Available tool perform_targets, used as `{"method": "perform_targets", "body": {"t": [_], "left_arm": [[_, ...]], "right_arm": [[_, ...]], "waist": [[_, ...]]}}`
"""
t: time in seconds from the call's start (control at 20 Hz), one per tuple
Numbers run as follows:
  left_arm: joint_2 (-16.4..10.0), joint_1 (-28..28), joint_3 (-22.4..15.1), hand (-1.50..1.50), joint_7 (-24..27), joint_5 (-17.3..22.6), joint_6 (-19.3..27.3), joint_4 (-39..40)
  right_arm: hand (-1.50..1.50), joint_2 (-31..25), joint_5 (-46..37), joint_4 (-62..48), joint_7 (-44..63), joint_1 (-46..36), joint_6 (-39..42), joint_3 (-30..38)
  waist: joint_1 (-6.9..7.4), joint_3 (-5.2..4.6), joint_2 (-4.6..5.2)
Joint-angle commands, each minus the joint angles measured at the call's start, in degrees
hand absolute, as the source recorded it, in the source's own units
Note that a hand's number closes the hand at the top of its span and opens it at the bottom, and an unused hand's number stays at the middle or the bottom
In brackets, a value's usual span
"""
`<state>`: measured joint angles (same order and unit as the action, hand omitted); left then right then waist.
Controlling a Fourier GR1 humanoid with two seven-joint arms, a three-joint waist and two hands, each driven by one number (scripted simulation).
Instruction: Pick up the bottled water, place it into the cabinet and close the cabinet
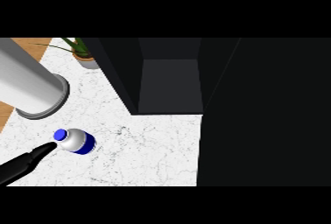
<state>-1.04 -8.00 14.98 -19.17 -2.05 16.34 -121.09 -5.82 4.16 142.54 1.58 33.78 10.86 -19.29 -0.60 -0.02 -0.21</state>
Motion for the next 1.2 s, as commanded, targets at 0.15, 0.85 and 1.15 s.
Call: {"method": "perform_targets", "body": {"t": [0.15, 0.85, 1.15], "left_arm": [[0.99, -1.5, -0.05, -1.5, 5.54, 2.97, -0.12, 9.84], [1.0, 1.25, 7.92, -1.5, 27.12, 15.34, -10.23, 41.69], [-0.64, 6.58, 9.99, -1.5, 38.5, 16.08, -16.61, 57.5]], "right_arm": [[-1.5, -3.63, -0.83, 8.84, -3.75, 10.7, 2.05, -2.17], [-1.5, -7.25, -4.24, 9.53, -9.53, 16.93, 0.06, -5.94], [-1.5, -9.11, -2.04, 11.07, -11.87, 19.61, -0.21, -4.92]], "waist": [[-0.64, -0.01, -0.06], [-0.7, -0.07, 0.02], [-0.91, -0.11, 0.1]]}}
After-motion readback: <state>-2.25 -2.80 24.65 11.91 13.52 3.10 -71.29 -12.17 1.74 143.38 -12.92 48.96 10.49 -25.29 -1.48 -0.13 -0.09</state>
